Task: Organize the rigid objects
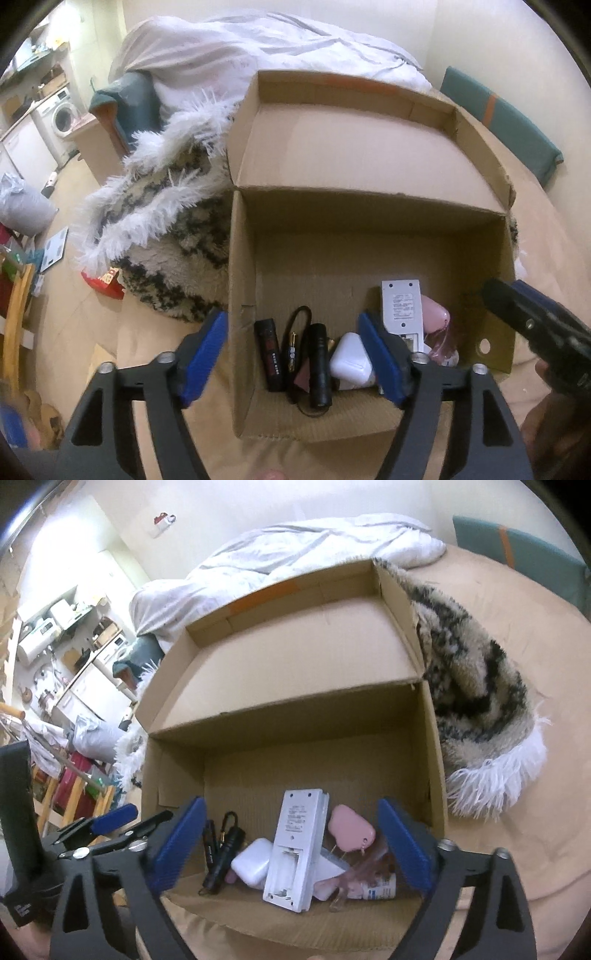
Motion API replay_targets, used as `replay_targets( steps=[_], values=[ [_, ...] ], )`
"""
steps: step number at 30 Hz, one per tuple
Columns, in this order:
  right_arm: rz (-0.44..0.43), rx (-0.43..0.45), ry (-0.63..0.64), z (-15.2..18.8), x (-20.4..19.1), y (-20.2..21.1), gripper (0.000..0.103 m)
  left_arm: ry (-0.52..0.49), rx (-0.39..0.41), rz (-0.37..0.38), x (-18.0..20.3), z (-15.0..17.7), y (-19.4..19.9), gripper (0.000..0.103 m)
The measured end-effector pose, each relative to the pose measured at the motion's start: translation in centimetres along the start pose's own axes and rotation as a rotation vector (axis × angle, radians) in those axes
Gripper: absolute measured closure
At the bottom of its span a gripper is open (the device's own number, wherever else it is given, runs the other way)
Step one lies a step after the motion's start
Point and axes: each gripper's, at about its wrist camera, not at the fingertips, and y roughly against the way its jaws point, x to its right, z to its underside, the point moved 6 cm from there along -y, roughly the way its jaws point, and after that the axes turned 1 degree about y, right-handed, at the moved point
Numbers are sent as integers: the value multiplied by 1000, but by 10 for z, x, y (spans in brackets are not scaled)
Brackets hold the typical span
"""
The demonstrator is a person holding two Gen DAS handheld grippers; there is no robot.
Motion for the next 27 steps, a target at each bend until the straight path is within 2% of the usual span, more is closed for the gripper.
replay_targets(
  steps=[6,10,15,18,23,27],
  values=[
    [7,49,0,4,-4,21,0,20,60,0,-9,-2,31,25],
    [25,104,23,6,-9,46,0,34,116,16,-19,6,57,11],
    [31,146,45,10,-18,76,0,62,178,13,-39,21,86,2],
    [47,150,72,21,-25,90,0,78,201,-8,-47,32,98,1],
    [71,135,102,45,-29,101,0,49,192,-18,-43,56,104,1],
    [117,173,150,61,-33,109,0,48,164,9,-38,75,95,1]
  ],
)
